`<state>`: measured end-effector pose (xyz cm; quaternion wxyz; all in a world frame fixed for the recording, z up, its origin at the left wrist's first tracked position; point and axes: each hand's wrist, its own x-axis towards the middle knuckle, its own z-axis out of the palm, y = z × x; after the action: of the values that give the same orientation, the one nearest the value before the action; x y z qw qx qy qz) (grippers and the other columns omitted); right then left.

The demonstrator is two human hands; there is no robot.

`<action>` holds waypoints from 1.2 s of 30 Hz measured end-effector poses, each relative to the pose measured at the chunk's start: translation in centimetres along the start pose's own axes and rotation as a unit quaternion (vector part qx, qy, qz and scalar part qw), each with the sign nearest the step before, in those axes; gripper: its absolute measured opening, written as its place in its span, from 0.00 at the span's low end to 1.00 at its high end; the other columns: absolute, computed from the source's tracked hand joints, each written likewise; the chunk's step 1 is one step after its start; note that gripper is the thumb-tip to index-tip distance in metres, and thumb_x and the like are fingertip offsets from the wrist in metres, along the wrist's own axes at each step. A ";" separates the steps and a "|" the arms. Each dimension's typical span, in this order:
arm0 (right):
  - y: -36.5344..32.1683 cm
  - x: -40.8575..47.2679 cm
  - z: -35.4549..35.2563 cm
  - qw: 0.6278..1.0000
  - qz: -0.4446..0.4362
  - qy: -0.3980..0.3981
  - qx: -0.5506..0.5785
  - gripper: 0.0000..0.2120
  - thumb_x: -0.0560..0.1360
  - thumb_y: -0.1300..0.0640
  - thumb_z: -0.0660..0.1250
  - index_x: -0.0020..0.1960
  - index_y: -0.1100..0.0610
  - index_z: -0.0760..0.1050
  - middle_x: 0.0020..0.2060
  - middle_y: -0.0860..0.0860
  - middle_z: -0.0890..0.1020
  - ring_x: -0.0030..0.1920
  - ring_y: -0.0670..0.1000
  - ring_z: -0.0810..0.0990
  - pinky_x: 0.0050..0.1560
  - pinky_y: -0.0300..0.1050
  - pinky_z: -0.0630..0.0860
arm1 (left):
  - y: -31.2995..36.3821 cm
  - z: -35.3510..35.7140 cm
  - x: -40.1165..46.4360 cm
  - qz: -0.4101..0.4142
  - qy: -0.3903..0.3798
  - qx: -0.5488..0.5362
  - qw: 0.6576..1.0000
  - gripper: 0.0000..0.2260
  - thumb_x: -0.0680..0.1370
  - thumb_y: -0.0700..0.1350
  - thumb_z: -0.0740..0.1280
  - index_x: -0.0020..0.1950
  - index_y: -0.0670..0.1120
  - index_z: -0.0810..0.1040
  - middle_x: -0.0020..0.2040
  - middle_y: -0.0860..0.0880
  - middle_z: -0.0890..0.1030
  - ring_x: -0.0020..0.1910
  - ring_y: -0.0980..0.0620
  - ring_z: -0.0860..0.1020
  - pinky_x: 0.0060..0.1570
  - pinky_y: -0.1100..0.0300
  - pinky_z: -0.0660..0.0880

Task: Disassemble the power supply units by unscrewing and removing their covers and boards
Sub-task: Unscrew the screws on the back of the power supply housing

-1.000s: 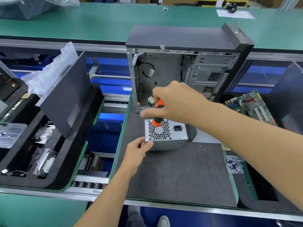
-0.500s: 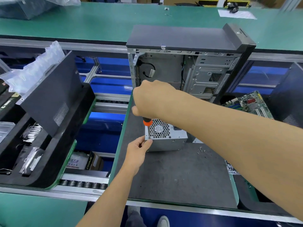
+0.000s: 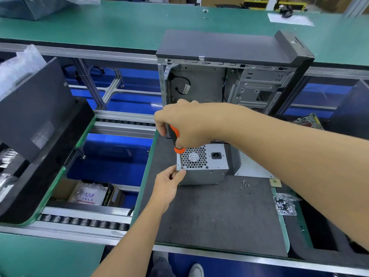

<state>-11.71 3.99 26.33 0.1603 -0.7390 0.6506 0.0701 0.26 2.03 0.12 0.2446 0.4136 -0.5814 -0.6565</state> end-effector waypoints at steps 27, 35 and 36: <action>0.9 -0.8 0.5 0.991 0.127 0.025 -0.028 0.35 0.71 0.23 0.55 0.62 0.50 0.67 0.42 0.48 0.69 0.47 0.55 0.71 0.39 0.49 0.67 | 0.2 0.0 -0.4 -0.010 -0.012 -0.009 1.000 0.07 0.82 0.48 0.67 0.55 0.58 0.83 0.34 0.57 0.68 0.29 0.61 0.66 0.34 0.73 0.67; 0.6 -0.2 0.5 0.970 0.082 0.093 -0.207 0.18 0.82 0.40 0.54 0.49 0.56 0.63 0.34 0.51 0.62 0.32 0.53 0.66 0.31 0.45 0.62 | 0.2 0.1 -0.5 -0.014 -0.013 -0.007 1.000 0.08 0.82 0.47 0.67 0.59 0.56 0.81 0.35 0.64 0.76 0.32 0.66 0.72 0.35 0.74 0.70; 0.8 -0.1 0.6 0.977 0.065 0.092 -0.183 0.17 0.81 0.41 0.57 0.51 0.56 0.61 0.34 0.51 0.65 0.32 0.53 0.66 0.31 0.45 0.62 | 0.2 0.1 -0.5 -0.014 -0.013 -0.006 1.000 0.08 0.82 0.47 0.66 0.59 0.57 0.81 0.35 0.64 0.77 0.33 0.66 0.72 0.36 0.74 0.70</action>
<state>-12.42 4.24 25.70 -0.0431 -0.7152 0.6854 0.1297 0.40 2.41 0.41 0.2307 0.4116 -0.5748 -0.6686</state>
